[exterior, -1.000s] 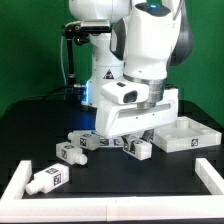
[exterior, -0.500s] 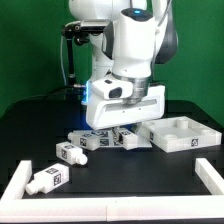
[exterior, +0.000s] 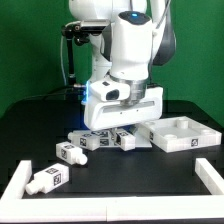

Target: Assemble one leg

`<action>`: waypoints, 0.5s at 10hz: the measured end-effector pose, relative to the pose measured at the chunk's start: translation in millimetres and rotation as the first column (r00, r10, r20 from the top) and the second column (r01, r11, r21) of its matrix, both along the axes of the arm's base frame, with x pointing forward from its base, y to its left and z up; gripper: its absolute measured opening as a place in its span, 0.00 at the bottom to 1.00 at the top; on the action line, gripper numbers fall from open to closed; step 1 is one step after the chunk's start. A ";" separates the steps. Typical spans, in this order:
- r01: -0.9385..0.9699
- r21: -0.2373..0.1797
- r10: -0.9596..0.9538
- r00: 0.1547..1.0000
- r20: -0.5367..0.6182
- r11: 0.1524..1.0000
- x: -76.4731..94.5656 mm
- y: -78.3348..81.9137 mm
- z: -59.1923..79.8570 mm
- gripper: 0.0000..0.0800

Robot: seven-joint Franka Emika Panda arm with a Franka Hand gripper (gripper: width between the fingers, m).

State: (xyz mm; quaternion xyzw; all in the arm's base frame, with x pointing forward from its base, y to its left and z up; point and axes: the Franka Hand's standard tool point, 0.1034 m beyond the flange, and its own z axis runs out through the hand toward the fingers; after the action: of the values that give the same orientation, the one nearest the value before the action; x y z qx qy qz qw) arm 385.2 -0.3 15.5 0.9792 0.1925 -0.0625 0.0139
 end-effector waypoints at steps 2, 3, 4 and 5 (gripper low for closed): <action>0.102 -0.013 -0.102 0.995 -0.004 0.995 -5.8 3.0 -7.4 0.35; 0.100 -0.012 -0.100 0.995 -0.003 0.995 -7.9 4.0 -8.1 0.35; 0.095 -0.011 -0.095 0.996 -0.002 0.995 -6.8 3.8 -7.8 0.35; 0.094 -0.011 -0.094 0.996 -0.002 0.995 -7.0 3.9 -7.9 0.35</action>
Offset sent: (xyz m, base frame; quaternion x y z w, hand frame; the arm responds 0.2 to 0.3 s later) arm 0.0000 0.0000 0.0000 0.0000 0.0000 0.0000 1.0000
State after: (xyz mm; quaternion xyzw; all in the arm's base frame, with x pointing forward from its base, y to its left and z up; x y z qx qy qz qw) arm 378.2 3.6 7.6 0.9870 0.1457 -0.0655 0.0161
